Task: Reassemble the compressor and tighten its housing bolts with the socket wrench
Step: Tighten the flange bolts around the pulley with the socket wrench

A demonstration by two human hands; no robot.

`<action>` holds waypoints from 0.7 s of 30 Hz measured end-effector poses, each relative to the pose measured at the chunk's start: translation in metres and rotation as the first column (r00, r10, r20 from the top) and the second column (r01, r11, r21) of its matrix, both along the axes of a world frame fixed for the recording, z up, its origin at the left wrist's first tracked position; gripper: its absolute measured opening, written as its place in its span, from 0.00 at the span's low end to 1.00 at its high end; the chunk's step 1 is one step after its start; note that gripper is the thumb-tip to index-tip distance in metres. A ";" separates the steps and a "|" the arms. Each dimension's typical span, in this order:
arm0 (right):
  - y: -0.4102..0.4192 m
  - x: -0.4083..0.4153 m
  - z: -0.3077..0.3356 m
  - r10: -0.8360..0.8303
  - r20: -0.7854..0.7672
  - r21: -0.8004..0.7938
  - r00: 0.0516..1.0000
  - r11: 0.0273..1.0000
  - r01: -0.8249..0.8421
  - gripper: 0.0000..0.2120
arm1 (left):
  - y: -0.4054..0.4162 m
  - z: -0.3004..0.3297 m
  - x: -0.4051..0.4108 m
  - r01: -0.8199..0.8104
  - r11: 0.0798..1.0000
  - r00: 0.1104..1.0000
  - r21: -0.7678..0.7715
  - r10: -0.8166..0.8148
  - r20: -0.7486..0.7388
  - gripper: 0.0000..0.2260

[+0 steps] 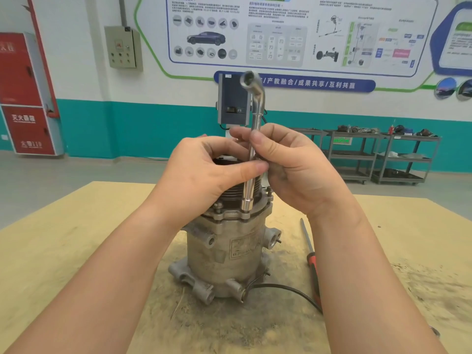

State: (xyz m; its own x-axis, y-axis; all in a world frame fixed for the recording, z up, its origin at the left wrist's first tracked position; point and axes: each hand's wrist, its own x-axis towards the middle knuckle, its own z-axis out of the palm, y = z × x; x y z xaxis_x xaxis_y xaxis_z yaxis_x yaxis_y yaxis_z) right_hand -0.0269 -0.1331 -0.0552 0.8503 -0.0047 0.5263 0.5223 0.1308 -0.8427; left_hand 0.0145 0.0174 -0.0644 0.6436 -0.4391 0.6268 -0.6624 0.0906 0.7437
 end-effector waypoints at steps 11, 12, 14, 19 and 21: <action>0.005 -0.003 0.001 -0.028 0.005 -0.089 1.000 0.996 0.028 0.13 | 0.001 0.001 0.000 -0.035 0.994 0.994 0.102 0.024 0.108 0.07; 0.005 -0.003 0.001 -0.020 0.007 -0.085 1.000 0.996 0.021 0.12 | 0.001 0.000 -0.001 -0.015 0.996 0.995 0.084 0.007 0.096 0.06; 0.004 -0.002 -0.001 -0.024 0.009 -0.078 1.000 0.997 0.025 0.08 | 0.000 0.000 -0.003 0.031 0.999 0.998 0.025 -0.032 0.052 0.06; 0.003 0.001 0.000 -0.032 0.000 -0.002 1.000 0.999 0.032 0.11 | -0.001 -0.001 0.003 0.099 0.993 0.995 -0.060 -0.099 -0.002 0.06; 0.002 0.003 -0.002 -0.031 0.004 -0.021 1.000 0.999 0.031 0.10 | -0.001 -0.001 0.004 0.111 0.990 0.994 -0.084 -0.111 -0.003 0.07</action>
State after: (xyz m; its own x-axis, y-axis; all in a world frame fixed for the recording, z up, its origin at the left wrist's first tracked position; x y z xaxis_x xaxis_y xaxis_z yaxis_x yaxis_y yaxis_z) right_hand -0.0243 -0.1309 -0.0569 0.8480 -0.0200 0.5296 0.5289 0.0963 -0.8432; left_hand 0.0189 0.0168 -0.0657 0.5990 -0.4541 0.6596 -0.6389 0.2255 0.7355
